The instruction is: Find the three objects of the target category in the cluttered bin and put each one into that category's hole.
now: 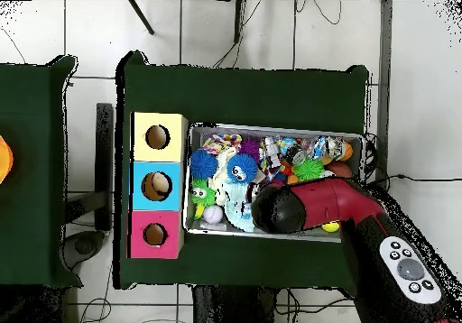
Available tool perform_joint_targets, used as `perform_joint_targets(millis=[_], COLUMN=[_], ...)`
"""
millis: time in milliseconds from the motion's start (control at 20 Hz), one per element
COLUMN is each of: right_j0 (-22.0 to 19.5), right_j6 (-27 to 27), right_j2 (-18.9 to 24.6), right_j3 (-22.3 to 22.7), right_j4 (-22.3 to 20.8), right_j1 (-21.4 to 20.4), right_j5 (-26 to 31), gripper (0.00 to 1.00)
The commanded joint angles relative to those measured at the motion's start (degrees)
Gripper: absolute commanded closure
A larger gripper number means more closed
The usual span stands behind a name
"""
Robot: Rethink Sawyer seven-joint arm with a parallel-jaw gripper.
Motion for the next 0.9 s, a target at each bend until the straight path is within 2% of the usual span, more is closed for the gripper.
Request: perform_joint_targets(millis=[50, 150, 500, 900], right_j0=[0.43, 0.81, 2.32, 4.14], right_j6=[-8.69, -8.05, -6.11, -5.37], right_j2=[2.28, 2.15, 1.49, 0.29], right_j3=[-9.81, -9.83, -7.09, -8.42], right_j4=[1.67, 1.80, 3.09, 2.76], right_j1=[4.25, 4.76, 1.83, 2.90], right_j5=[7.13, 6.83, 7.09, 6.52], gripper=[0.00, 0.00, 0.00, 0.00])
